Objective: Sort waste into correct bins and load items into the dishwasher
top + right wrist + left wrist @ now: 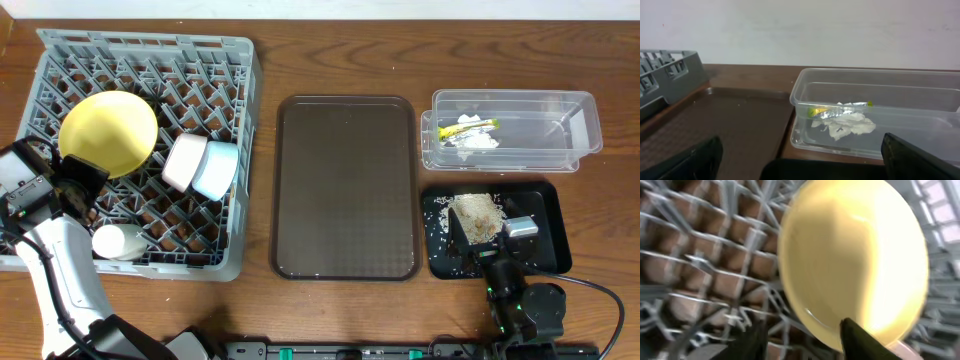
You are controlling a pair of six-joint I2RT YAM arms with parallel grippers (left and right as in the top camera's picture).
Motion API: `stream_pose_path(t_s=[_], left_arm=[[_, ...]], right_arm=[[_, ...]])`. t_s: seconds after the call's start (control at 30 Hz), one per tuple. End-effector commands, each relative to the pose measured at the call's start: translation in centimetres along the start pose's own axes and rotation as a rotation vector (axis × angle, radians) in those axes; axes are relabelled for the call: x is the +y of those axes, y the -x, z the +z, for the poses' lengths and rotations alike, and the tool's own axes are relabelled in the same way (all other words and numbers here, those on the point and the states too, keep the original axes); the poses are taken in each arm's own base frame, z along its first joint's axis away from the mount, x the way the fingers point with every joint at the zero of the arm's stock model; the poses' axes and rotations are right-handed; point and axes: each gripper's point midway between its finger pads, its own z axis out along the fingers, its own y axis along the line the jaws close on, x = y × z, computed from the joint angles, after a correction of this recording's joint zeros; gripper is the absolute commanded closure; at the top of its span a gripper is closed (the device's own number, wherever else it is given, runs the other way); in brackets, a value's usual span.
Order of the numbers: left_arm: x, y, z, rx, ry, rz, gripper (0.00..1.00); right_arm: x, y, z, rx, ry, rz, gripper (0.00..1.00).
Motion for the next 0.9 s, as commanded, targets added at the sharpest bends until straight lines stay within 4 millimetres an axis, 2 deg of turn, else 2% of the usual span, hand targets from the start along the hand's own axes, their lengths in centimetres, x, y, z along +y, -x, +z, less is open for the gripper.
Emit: stream_pose_path(t_s=[0.0, 0.1, 0.2, 0.4, 0.5, 0.6, 0.67, 0.83, 0.87], left_arm=[[-1.0, -1.6, 0.0, 0.086, -0.061, -0.106, 0.57], [1.5, -2.7, 0.1, 0.104, 0.071, -0.31, 0.49], [2.2, -3.6, 0.8, 0.124, 0.104, -0.41, 0.47], [2.8, -3.7, 3.5, 0.141, 0.123, -0.437, 0.41], [3.3, -4.3, 5.1, 0.166, 0.14, -0.472, 0.41], [2.9, -4.2, 6.7, 0.18, 0.103, -0.473, 0.42], [2.2, -4.1, 7.3, 0.192, 0.062, -0.473, 0.48], [1.6, -3.9, 7.3, 0.193, 0.031, -0.464, 0.89], [1.5, -3.8, 7.1, 0.189, 0.024, -0.449, 0.92]], right_arm=[[-0.2, -0.1, 0.0, 0.003, -0.009, -0.004, 0.01], [-0.2, -0.1, 0.0, 0.003, -0.01, -0.004, 0.01], [-0.2, -0.1, 0.0, 0.003, -0.01, -0.004, 0.01], [-0.2, -0.1, 0.0, 0.003, -0.009, -0.004, 0.01], [-0.2, -0.1, 0.0, 0.003, -0.009, -0.004, 0.01], [-0.2, -0.1, 0.0, 0.003, -0.009, -0.004, 0.01], [-0.2, -0.1, 0.0, 0.003, -0.009, -0.004, 0.01], [-0.2, -0.1, 0.0, 0.003, -0.009, -0.005, 0.01], [-0.2, -0.1, 0.0, 0.003, -0.01, -0.004, 0.01]])
